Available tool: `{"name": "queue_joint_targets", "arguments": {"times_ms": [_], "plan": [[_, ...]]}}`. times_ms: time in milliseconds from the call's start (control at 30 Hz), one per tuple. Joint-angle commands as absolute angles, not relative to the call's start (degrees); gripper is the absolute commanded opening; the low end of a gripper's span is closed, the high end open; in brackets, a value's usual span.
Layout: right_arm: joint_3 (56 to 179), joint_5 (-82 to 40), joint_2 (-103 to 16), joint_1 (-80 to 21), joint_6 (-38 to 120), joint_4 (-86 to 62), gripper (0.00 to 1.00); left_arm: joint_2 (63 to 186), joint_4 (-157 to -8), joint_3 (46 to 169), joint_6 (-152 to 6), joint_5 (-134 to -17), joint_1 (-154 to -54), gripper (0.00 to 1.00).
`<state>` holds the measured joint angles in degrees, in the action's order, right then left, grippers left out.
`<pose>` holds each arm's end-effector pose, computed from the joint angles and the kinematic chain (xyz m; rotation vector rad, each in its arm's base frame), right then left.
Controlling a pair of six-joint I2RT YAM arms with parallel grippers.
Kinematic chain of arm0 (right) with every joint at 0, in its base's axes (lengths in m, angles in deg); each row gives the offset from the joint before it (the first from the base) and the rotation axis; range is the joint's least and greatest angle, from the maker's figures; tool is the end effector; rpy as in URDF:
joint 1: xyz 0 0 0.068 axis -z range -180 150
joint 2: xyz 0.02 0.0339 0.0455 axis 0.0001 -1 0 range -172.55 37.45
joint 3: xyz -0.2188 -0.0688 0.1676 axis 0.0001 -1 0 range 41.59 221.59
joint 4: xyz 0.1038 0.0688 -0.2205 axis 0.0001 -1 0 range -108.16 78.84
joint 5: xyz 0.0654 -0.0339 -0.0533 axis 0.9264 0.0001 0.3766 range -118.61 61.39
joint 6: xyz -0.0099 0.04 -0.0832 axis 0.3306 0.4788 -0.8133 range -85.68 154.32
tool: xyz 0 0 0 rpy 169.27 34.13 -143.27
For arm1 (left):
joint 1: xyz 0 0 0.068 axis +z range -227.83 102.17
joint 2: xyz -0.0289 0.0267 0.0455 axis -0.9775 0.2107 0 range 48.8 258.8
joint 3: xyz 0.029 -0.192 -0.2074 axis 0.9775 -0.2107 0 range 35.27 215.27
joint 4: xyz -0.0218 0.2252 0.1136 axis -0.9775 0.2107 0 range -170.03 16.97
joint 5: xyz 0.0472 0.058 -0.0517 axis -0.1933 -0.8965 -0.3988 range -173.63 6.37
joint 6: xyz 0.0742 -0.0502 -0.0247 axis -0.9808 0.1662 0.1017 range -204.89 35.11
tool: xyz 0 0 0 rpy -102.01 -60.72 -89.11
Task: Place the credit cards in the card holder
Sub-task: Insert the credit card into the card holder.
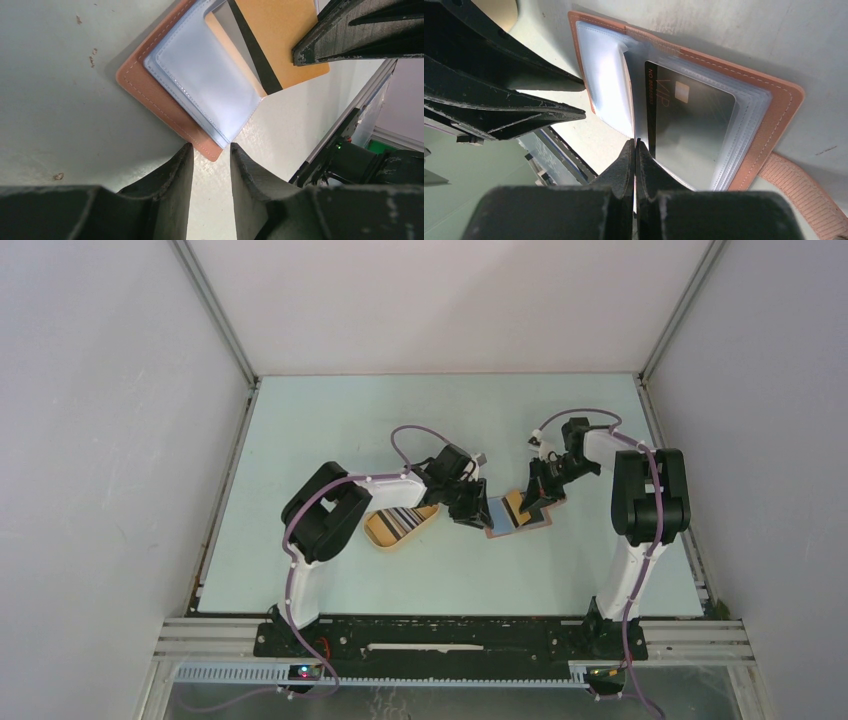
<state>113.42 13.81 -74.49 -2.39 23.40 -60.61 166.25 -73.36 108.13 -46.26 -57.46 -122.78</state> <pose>0.3407 0.0707 0.1272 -0.3374 2.8534 1.1112 0.2929 -0.3445 0.1188 0.3716 2.7022 -1.1080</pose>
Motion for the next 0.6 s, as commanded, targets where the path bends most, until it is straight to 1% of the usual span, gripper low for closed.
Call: {"name": "queue_joint_targets", "arguments": {"times_ms": [0, 333, 567], "plan": [[112.1, 13.8, -75.1, -2.7, 27.4, -57.7, 0.0, 164.5, -74.5, 107.0, -46.0, -58.8, -122.5, 0.38], [109.2, 13.2, -73.2, -4.3, 29.2, -55.5, 0.0, 164.7, -74.6, 107.2, -45.9, -58.7, -122.3, 0.38], [109.3, 10.5, -72.5, -7.2, 28.7, -55.3, 0.07, 164.7, -74.6, 107.3, -45.9, -58.5, -122.1, 0.38]]}}
